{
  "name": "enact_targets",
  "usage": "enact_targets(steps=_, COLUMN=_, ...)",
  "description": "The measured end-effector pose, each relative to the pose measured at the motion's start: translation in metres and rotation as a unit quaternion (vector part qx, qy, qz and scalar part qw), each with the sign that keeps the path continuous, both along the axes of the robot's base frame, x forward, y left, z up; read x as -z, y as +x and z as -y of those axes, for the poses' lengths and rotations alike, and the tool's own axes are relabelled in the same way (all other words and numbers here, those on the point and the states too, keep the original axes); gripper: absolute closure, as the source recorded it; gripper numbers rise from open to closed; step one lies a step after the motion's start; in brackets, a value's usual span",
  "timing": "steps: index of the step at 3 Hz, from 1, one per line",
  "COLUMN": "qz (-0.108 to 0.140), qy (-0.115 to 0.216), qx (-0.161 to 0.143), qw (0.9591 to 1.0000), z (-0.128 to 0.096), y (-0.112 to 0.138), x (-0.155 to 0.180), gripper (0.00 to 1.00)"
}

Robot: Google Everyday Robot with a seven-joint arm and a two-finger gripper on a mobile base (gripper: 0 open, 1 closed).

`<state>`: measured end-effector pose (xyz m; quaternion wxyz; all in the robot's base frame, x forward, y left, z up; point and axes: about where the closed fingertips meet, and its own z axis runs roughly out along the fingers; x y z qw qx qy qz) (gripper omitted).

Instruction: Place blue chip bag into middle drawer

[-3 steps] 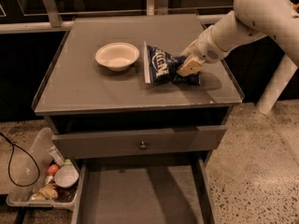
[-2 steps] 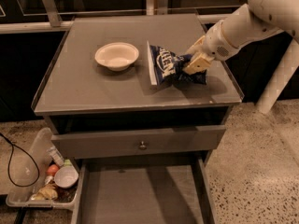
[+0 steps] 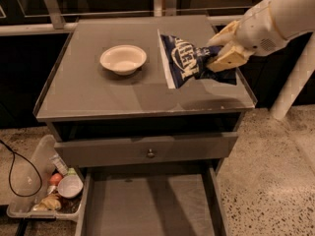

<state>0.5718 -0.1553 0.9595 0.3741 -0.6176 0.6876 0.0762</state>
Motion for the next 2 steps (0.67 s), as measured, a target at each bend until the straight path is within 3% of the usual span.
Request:
enact_targets(steps=1, qz=0.029, qy=-0.007, qx=-0.013, qw=0.9995, z=0.007, y=-0.044, x=-0.003, gripper=1.00)
enact_targets(steps=2, qz=0.024, qy=-0.007, qx=-0.006, qw=0.9997, z=0.024, y=-0.097, x=0.033, gripper=1.00)
